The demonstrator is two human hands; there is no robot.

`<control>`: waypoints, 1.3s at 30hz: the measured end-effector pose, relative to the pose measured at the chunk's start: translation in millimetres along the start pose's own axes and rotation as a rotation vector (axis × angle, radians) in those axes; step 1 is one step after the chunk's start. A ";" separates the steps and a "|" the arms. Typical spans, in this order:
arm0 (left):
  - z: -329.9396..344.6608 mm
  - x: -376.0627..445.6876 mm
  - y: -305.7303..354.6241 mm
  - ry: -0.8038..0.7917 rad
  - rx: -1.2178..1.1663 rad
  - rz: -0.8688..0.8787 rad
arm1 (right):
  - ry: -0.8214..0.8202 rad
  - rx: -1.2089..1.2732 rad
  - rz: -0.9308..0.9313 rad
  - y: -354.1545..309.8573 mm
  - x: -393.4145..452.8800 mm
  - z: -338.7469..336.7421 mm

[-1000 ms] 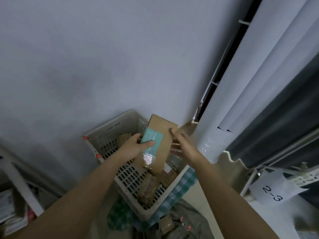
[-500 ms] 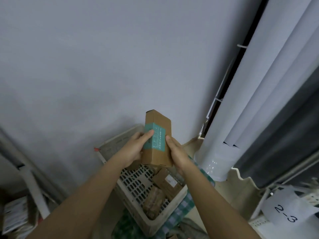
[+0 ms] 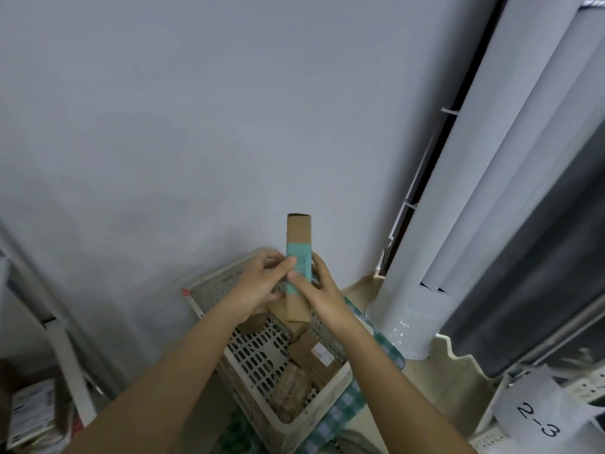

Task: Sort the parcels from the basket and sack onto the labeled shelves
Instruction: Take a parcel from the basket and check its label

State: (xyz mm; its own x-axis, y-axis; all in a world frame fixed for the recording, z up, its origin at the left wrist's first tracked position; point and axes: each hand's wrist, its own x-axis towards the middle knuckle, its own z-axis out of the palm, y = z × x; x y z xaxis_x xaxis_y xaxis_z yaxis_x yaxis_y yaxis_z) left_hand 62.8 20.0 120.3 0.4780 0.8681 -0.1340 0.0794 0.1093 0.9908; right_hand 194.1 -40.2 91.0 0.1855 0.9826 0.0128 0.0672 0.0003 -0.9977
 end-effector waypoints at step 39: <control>-17.4 -62.5 -89.7 0.078 0.339 -0.142 | 0.230 -0.067 0.536 94.1 -110.8 -32.3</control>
State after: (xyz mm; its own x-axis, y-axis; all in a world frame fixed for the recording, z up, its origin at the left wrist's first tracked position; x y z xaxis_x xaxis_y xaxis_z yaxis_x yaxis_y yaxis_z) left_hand 10.6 -35.6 40.1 0.3743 0.8916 -0.2548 0.4310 0.0760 0.8992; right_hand 211.5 -155.1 -2.2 0.4186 0.7768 -0.4706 -0.0342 -0.5043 -0.8629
